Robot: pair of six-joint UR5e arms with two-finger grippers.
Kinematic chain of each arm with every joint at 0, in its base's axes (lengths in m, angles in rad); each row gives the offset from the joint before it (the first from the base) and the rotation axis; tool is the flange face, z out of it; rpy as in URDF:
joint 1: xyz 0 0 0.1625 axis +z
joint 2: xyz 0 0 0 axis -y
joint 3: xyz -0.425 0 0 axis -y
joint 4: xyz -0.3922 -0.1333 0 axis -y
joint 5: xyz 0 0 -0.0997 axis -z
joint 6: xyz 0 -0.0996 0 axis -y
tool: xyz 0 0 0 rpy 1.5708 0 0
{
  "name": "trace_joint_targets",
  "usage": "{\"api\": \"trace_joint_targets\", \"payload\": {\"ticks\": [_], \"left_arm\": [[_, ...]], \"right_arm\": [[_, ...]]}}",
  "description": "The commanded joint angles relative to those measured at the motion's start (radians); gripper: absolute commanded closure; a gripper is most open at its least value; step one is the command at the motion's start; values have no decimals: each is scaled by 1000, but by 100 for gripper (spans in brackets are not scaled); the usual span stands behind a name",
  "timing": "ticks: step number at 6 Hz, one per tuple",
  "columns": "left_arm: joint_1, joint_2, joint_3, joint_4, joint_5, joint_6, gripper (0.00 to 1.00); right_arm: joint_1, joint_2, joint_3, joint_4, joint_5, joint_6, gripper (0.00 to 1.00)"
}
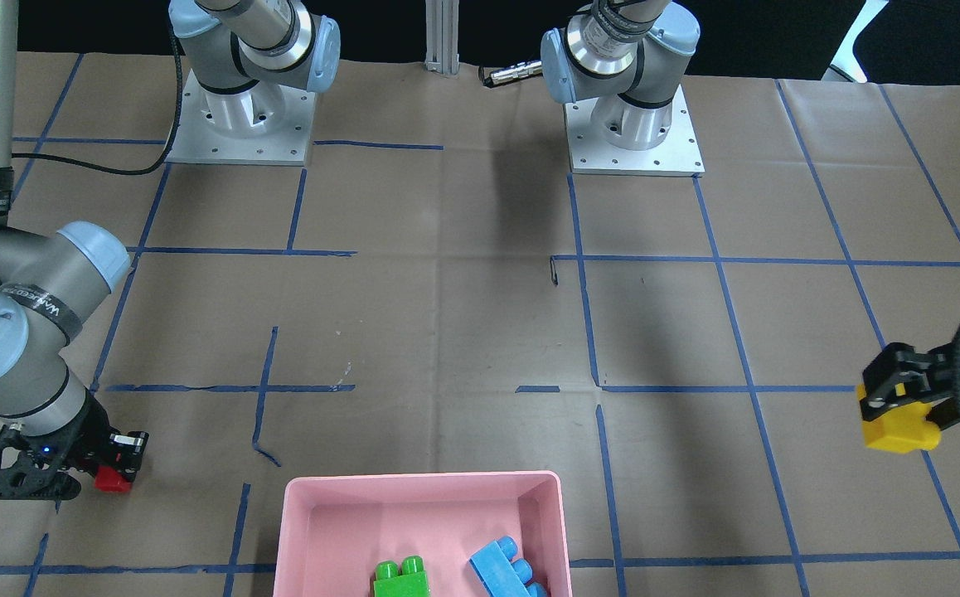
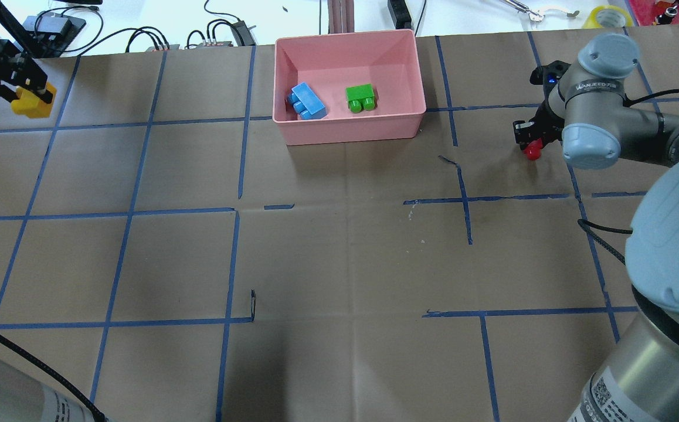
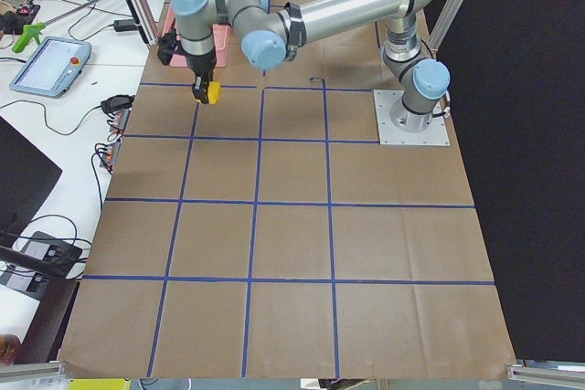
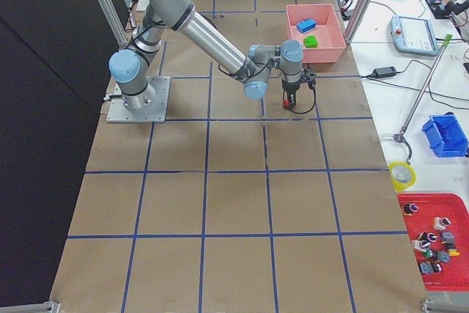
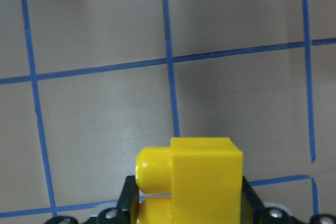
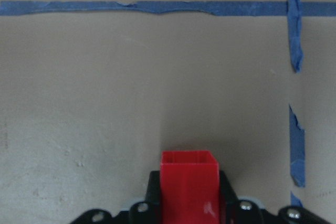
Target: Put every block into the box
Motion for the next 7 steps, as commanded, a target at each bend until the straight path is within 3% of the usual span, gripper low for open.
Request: {"api": "trace_joint_targets", "payload": {"ticks": [1,3,4,6,7], "left_arm": [[-228,-117,156,-47,25,-194,100],[-377,-221,227,12,-32,-403,100],[-413,-297,236,105,-76,-452,100],[-433,-423,226,287,-70,-480,100],[-434,-450,218,317,-60,-481,94]], "right_arm": [[0,-28,-47,36,-1,-4,94],[-3,-94,-107,297,-2,-5,94],[-4,-140,-143,452,-17,-7,94],[-4,-207,-253,813,-53,-7,95],[2,-212,-288,847,-36,-5,95]]}}
